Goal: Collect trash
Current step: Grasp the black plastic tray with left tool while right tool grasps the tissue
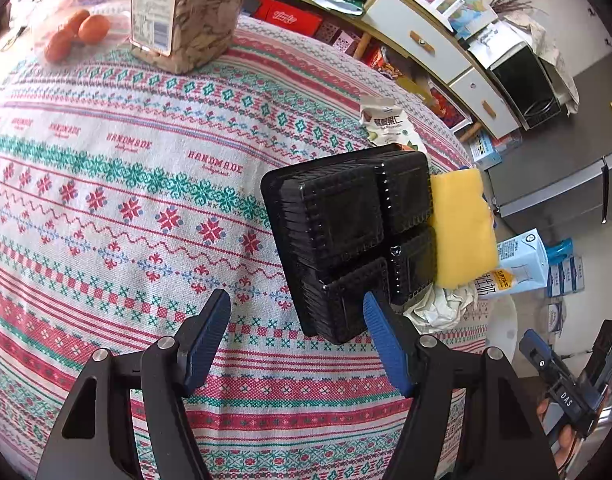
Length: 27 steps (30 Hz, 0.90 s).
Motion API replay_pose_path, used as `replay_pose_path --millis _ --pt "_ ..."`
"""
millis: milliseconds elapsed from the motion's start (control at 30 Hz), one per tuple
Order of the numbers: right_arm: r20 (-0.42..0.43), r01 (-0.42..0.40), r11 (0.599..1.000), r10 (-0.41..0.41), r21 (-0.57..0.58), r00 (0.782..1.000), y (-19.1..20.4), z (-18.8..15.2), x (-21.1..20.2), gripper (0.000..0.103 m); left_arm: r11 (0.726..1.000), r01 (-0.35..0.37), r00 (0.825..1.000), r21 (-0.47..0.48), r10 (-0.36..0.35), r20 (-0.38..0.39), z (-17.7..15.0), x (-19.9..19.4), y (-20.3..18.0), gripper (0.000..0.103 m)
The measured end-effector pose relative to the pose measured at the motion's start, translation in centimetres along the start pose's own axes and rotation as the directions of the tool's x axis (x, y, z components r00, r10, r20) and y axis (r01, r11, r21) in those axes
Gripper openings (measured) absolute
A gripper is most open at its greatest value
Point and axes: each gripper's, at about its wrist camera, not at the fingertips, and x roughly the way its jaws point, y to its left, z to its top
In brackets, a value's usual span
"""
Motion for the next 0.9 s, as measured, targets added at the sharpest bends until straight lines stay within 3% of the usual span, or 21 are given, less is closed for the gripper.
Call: replay_pose_path --millis 133,267,533,800,900 --pt "-0.049 -0.084 0.996 0.085 0.026 0.995 1.5 -0.2 1.9 0.079 0.995 0.092 0.996 -0.03 -0.092 0.003 0.6 0.9 0.3 0.071" --pt "-0.085 -0.132 0.99 0.136 0.049 0.987 3.7 -0.7 3.9 0.079 0.989 0.142 0.99 -0.043 -0.141 0.015 0.8 2.2 -0.1 0.071" --pt "-0.038 -0.215 0.965 0.223 0.152 0.974 5.7 -0.5 5.3 0.079 0.962 0.264 0.964 -0.075 -0.259 0.062 1.8 4.0 -0.2 0.071" --pt "0.013 -0.21 0.942 0.214 0.262 0.977 6.2 0.1 7.0 0.078 0.944 0.315 0.948 -0.102 -0.306 0.091 1.7 5.1 0.5 0.067" --pt "-0.001 -0.2 0.94 0.208 0.276 0.978 6.6 0.0 7.9 0.071 0.961 0.275 0.957 -0.045 -0.268 0.11 1.6 4.2 -0.3 0.062"
